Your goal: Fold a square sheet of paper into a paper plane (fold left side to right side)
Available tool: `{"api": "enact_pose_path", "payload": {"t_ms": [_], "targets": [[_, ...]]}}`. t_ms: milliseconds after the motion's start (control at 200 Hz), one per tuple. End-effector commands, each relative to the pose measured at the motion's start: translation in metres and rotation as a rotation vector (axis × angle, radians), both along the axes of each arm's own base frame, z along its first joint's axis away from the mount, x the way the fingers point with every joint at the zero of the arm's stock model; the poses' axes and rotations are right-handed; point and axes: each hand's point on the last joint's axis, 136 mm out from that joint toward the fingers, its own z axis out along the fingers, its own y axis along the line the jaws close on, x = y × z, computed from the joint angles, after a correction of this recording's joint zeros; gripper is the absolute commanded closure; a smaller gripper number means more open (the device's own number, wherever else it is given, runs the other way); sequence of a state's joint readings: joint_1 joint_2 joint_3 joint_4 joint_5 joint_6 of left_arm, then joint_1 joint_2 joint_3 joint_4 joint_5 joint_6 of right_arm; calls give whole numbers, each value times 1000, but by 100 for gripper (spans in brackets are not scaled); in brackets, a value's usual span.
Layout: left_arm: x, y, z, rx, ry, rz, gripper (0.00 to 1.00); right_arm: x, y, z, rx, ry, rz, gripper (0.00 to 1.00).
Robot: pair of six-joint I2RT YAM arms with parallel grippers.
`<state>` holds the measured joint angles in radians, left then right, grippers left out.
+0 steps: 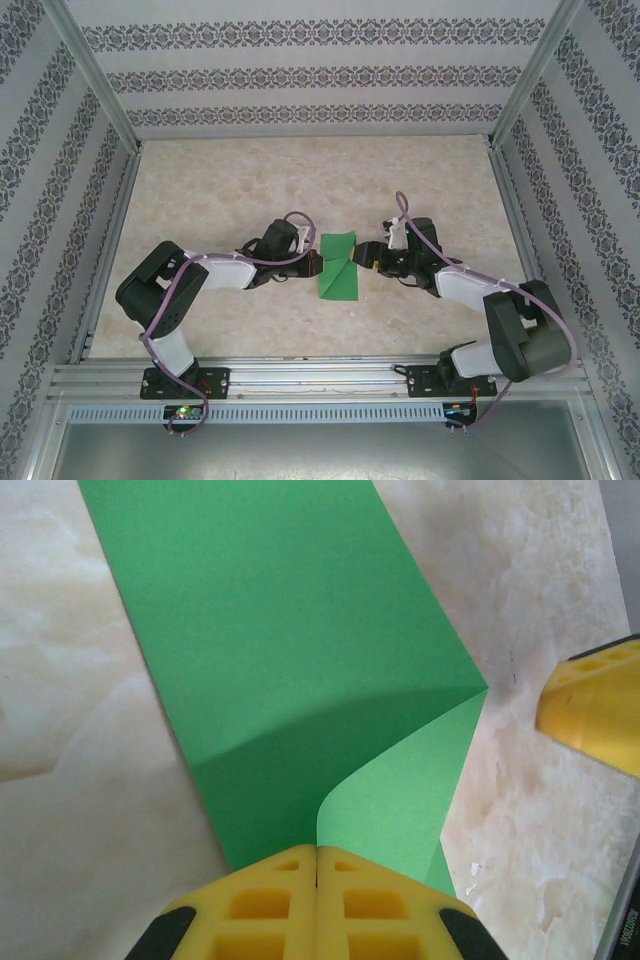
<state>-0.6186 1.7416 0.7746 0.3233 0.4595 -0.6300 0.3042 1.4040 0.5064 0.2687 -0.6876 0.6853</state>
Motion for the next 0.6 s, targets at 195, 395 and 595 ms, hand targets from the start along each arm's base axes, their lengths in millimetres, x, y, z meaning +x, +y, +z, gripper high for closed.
{"api": "enact_pose_path", "payload": {"t_ms": [195, 395, 595], "targets": [[10, 2, 19, -37, -70, 35, 100, 6, 30, -10, 9, 4, 39, 42], [10, 0, 19, -47, -65, 24, 100, 12, 38, -26, -33, 40, 29, 48], [7, -4, 15, -47, -49, -7, 100, 11, 44, -38, -63, 63, 38, 57]]}}
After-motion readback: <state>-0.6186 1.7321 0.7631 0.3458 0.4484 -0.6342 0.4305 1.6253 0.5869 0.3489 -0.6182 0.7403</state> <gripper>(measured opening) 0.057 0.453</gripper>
